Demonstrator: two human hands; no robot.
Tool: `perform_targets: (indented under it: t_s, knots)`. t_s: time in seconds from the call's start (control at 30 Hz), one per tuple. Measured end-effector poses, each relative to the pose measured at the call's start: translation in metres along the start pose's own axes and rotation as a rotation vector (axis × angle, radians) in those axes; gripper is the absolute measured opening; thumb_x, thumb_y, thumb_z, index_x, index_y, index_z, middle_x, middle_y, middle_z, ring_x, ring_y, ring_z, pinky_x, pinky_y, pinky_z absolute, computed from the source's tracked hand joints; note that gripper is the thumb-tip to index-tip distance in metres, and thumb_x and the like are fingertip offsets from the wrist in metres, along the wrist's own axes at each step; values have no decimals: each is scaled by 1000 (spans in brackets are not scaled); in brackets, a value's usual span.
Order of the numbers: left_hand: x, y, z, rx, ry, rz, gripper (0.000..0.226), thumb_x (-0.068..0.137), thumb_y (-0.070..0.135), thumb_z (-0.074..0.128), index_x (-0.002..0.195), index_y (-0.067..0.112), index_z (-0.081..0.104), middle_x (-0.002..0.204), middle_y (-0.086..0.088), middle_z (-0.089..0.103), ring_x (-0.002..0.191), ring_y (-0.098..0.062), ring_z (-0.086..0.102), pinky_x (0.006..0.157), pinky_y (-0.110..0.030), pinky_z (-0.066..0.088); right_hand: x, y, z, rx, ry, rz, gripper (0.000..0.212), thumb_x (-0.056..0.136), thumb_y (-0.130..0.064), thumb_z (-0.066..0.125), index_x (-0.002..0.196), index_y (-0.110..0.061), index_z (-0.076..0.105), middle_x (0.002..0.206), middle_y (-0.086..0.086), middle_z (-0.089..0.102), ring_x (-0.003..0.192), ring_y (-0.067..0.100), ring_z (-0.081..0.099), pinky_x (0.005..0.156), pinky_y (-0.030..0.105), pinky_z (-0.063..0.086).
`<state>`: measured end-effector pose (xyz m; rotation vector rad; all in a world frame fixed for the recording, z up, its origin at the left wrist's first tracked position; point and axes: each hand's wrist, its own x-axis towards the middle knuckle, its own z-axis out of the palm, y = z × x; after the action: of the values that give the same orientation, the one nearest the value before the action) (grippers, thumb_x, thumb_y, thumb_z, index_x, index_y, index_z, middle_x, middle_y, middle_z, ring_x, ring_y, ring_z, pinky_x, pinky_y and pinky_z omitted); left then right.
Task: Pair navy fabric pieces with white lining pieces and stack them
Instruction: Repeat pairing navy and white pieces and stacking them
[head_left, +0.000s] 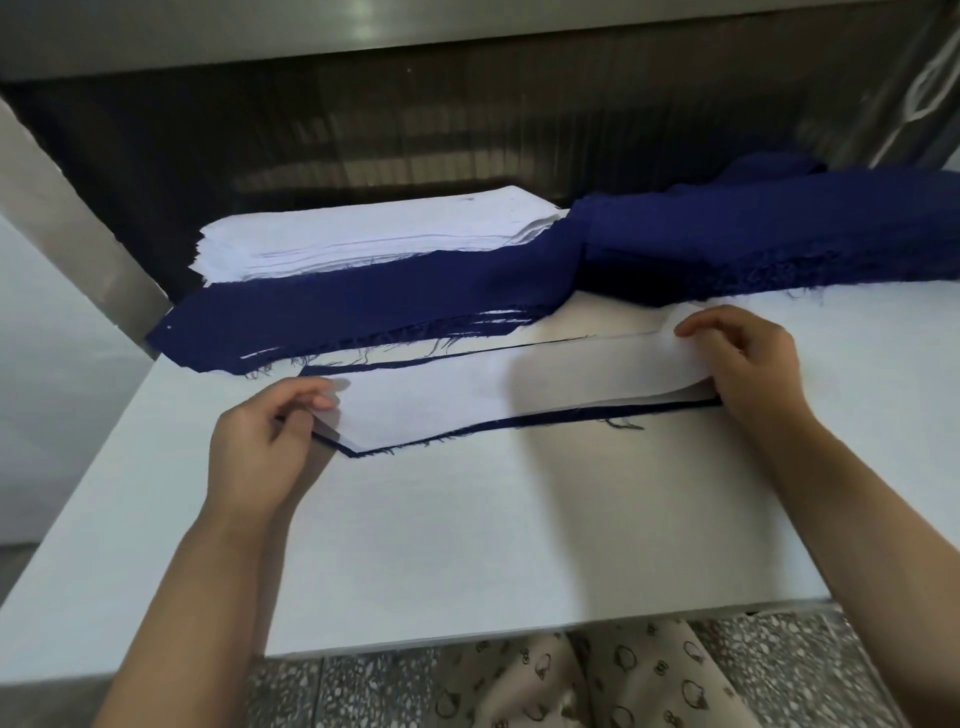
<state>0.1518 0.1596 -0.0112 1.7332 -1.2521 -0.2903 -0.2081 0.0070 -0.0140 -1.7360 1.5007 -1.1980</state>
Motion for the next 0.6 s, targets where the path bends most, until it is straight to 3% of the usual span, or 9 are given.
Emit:
perform_targets:
  t_s: [0.13,0.23,0.37,0.43,0.6]
  knots:
    - [1,-2,0,18,17,-20,32,86,20,56,84,51,65,86,24,69,80,3,62,72,-4,43,2,0,0,-120,-1,-24,22,86,-6,57,91,-27,62,86,-6,58,64,1,49,54,7,36]
    - [4,-7,0,86,-29,18,46,86,4,64,86,50,61,83,14,70,75,0,61,72,-4,43,1,-1,-1,-154,13,-31,30,82,2,56,90,-27,62,91,-4,57,65,-1,49,56,1,35]
    - [4,-6,-1,99,-55,29,53,83,-2,65,86,51,60,90,7,70,75,-4,60,73,-6,45,1,-3,-2,-192,23,-54,34,78,10,54,86,-22,64,104,-6,56,92,15,52,78,25,40]
    - [4,-6,-1,90,-55,38,56,83,-3,65,84,53,61,91,5,70,75,-4,59,74,-6,45,1,-5,-2,-208,32,-65,34,78,11,54,85,-20,64,104,-6,55,96,16,51,83,28,42]
    - [5,-6,-1,96,-50,43,67,83,-4,64,83,63,59,90,11,69,75,-3,59,72,-2,43,2,-3,-1,-221,36,-7,32,78,9,53,83,-21,64,97,-2,57,84,19,52,71,24,38]
